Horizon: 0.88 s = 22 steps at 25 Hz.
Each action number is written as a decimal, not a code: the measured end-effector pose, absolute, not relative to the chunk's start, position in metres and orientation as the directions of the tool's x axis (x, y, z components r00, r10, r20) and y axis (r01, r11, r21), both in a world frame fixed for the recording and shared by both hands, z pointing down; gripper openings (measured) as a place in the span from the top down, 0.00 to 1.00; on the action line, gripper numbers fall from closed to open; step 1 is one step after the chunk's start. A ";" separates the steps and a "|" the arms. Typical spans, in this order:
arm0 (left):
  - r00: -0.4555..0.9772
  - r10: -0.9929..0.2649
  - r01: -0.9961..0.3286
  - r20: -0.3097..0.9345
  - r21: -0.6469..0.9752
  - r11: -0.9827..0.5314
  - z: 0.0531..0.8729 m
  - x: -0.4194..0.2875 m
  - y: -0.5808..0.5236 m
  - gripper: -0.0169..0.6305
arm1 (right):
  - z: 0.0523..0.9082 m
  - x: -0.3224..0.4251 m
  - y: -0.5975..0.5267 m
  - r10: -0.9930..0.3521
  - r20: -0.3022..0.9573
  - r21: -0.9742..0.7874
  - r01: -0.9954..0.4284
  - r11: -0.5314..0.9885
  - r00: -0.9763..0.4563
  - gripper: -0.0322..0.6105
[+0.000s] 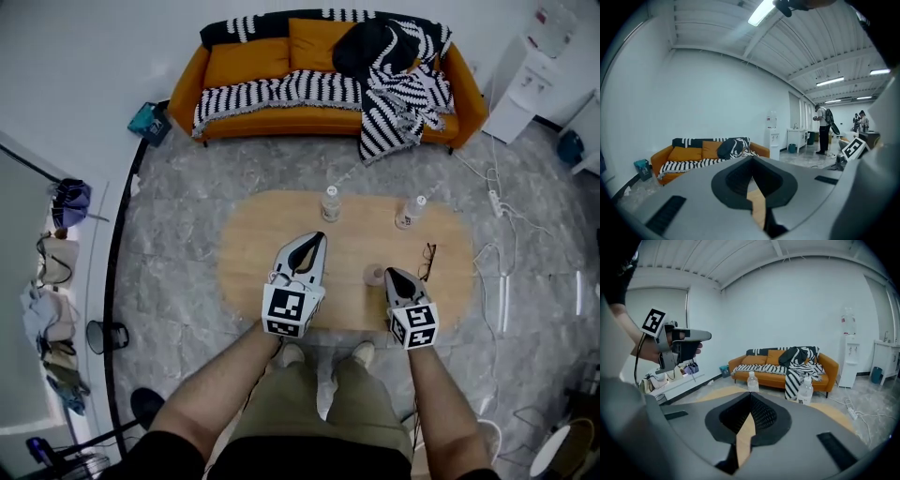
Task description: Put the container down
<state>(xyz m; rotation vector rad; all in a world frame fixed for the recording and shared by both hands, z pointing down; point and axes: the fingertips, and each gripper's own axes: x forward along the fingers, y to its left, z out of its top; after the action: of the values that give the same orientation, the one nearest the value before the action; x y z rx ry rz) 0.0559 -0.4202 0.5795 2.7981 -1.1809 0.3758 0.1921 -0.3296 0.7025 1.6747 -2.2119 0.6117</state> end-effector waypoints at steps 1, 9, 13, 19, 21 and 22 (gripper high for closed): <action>0.678 -0.692 -0.710 0.250 -0.020 -0.703 0.570 0.056 -0.417 0.95 | 0.690 0.189 -0.328 -0.837 0.469 -0.153 -0.960 0.235 -0.280 0.93; 0.644 -0.723 -0.740 0.252 -0.037 -0.672 0.514 0.037 -0.401 0.95 | 0.609 0.176 -0.325 -0.873 0.412 -0.165 -0.963 0.212 -0.263 0.93; 0.643 -0.736 -0.752 0.210 -0.010 -0.659 0.482 0.026 -0.396 0.95 | 0.570 0.171 -0.323 -0.893 0.376 -0.172 -0.965 0.197 -0.249 0.93; 0.677 -0.725 -0.730 0.130 -0.006 -0.683 0.433 0.018 -0.379 0.95 | 0.502 0.171 -0.316 -0.924 0.294 -0.150 -0.967 0.206 -0.243 0.93; 0.683 -0.724 -0.725 0.099 -0.025 -0.688 0.410 0.017 -0.374 0.95 | 0.478 0.171 -0.311 -0.931 0.271 -0.126 -0.968 0.217 -0.244 0.93; 0.684 -0.724 -0.724 0.085 -0.034 -0.688 0.397 0.017 -0.370 0.95 | 0.466 0.170 -0.308 -0.934 0.263 -0.111 -0.969 0.221 -0.243 0.93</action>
<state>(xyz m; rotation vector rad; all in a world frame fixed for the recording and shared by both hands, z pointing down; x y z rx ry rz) 0.0174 -0.3704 0.3966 2.8810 -1.2390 0.1430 0.1705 -0.3080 0.4658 1.8397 -2.3421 0.3796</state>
